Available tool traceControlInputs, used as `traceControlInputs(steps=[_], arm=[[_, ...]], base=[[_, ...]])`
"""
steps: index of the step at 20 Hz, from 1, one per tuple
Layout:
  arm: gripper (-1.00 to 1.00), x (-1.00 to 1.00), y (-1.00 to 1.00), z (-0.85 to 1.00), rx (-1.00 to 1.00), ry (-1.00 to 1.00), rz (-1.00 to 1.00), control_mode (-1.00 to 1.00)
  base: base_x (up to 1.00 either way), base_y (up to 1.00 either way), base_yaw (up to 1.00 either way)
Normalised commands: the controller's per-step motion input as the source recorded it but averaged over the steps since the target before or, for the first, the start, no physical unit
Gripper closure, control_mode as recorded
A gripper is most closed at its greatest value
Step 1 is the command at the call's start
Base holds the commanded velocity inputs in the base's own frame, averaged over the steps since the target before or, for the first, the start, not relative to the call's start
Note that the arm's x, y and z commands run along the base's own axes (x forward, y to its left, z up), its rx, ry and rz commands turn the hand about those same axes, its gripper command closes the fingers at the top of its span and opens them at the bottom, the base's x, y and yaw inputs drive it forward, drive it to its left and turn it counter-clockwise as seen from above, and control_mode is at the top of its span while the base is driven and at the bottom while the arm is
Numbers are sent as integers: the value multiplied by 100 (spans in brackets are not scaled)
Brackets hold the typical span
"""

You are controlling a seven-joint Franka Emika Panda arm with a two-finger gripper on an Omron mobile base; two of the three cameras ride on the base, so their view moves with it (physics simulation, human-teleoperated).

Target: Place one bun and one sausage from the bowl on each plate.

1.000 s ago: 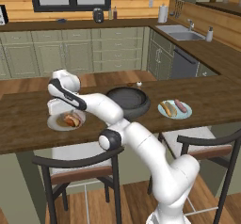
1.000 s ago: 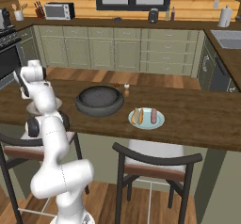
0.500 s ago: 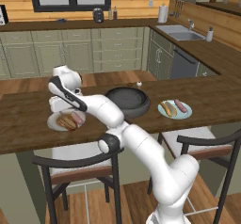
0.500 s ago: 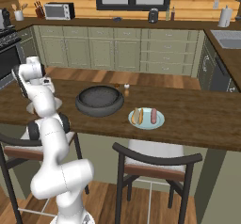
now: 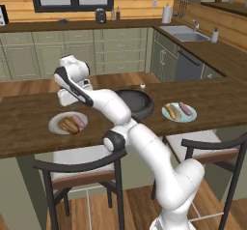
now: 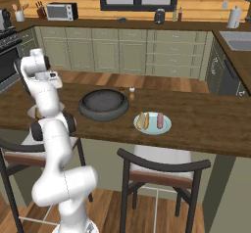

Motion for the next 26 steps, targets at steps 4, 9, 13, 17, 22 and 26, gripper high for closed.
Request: traceControlInputs(steps=[4,9,13,17,22,26], arm=[[-100,-43,-80,7,31,-24,0,-100],[-100,7,-81,10,31,-16,0,-100],[-100,15,-59,11,23,-30,0,-100],[-100,2,-26,11,13,-51,0,-100],[-100,-5,-23,9,6,-43,-4,-100],[-100,48,-19,0,6,-1,-1,-100]], base=[[0,0,0],[0,0,0],[0,0,0],[0,0,0],[0,0,0],[0,0,0]])
